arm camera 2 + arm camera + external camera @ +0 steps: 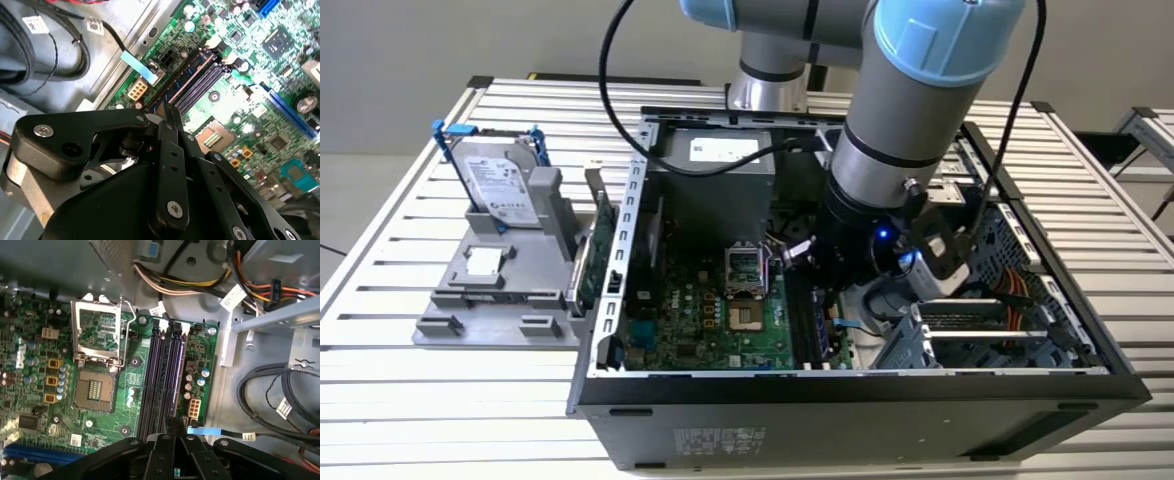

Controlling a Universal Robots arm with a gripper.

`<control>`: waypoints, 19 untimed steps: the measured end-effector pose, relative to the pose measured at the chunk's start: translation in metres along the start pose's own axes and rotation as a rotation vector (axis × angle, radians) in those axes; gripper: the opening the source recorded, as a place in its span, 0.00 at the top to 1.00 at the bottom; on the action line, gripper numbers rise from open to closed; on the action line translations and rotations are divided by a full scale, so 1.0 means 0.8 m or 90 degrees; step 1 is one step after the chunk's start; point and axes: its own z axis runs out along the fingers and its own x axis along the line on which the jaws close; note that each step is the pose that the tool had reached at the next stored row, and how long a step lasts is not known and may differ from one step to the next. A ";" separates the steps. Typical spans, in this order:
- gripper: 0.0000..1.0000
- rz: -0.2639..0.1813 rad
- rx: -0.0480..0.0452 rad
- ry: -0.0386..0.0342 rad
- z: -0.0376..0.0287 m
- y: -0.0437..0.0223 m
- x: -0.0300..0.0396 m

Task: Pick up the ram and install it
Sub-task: 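Insert the ram into the slot, then press down the ram until it locks into place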

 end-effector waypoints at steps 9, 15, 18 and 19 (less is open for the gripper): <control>1.00 -0.077 0.0014 0.0002 0.0000 0.0023 -0.0004; 1.00 -0.129 0.0023 0.0002 0.0000 0.0043 -0.0007; 1.00 -0.157 0.0028 0.0003 0.0000 0.0048 -0.0008; 1.00 -0.166 0.0030 0.0003 0.0000 0.0050 -0.0008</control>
